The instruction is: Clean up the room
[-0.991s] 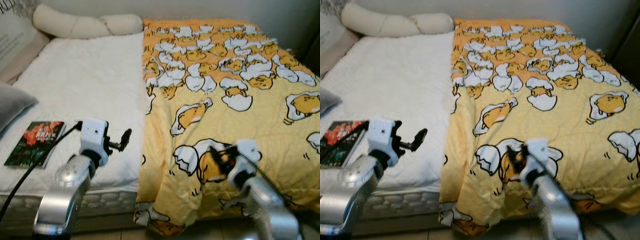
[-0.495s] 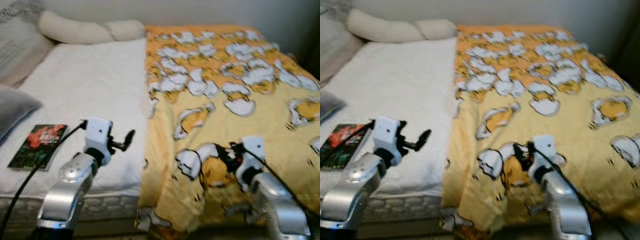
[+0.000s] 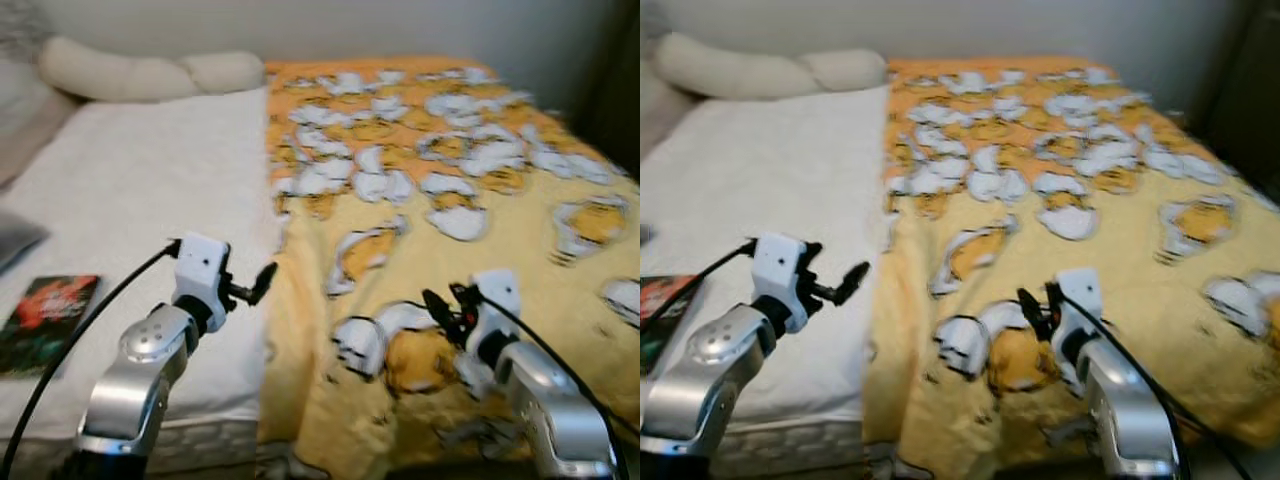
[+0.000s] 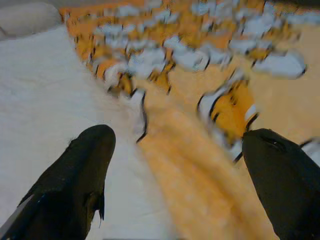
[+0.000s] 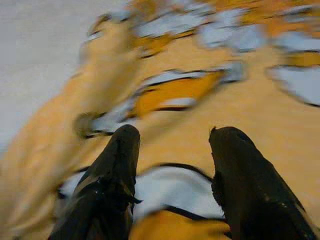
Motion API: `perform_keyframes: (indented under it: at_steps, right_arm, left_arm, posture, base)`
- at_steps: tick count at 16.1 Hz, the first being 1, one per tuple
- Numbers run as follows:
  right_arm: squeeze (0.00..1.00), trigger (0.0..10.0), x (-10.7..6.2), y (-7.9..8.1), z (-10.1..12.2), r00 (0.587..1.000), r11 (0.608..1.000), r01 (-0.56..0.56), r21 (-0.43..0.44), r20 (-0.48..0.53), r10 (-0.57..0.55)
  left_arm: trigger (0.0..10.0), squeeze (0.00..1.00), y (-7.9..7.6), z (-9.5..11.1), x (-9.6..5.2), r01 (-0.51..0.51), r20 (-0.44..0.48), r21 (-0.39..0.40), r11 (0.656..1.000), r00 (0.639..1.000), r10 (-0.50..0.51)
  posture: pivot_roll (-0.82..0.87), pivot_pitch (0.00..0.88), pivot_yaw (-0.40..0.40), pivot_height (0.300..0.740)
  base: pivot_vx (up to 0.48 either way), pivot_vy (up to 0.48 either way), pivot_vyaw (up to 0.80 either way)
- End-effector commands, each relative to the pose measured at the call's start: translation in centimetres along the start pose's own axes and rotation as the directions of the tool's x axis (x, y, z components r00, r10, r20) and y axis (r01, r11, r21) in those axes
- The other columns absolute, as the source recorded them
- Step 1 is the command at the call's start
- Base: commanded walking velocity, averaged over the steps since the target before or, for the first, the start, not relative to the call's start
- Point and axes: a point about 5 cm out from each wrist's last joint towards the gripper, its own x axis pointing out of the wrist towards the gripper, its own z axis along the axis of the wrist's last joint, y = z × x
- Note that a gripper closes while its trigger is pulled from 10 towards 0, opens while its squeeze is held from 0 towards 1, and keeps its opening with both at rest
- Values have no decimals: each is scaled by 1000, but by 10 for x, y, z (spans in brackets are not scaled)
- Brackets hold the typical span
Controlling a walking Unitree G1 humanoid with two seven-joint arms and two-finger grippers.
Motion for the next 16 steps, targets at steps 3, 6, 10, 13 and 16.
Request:
perform_keyframes:
  at_steps: [3, 6, 10, 13, 16]
  right_arm:
    - [0, 10000, -13, -6, 5, 996, 996, -43, -81, -83, 36]
    - [0, 10000, -25, -8, 15, 985, 986, -113, -120, -142, 95]
    - [0, 10000, -35, -5, 27, 966, 967, -185, -177, -213, 146]
    - [0, 10000, -42, -4, 32, 953, 959, -216, -185, -252, 166]
    - [0, 10000, -46, -2, 31, 933, 947, -268, -174, -292, 210]
  left_arm:
    - [10000, 878, 3, -17, 18, 90, -141, -2, 996, 986, -89]
    - [10000, 1000, 2, -23, 39, 177, -206, -15, 984, 963, -176]
    - [10000, 1000, 2, -36, 60, 252, -292, -14, 968, 925, -245]
    - [10000, 0, 2, -42, 71, 287, -348, 4, 958, 899, -267]
    - [10000, 0, -2, -60, 73, 302, -439, 18, 953, 859, -264]
  posture:
    - [-6, 0, 34, 740]
    - [-44, 0, 50, 740]
    - [-81, 0, 80, 740]
    - [-95, 0, 86, 740]
    - [-94, 0, 75, 740]
  base:
    - [0, 0, 0]
    - [0, 0, 0]
    - [0, 0, 0]
    - [0, 0, 0]
    - [0, 0, 0]
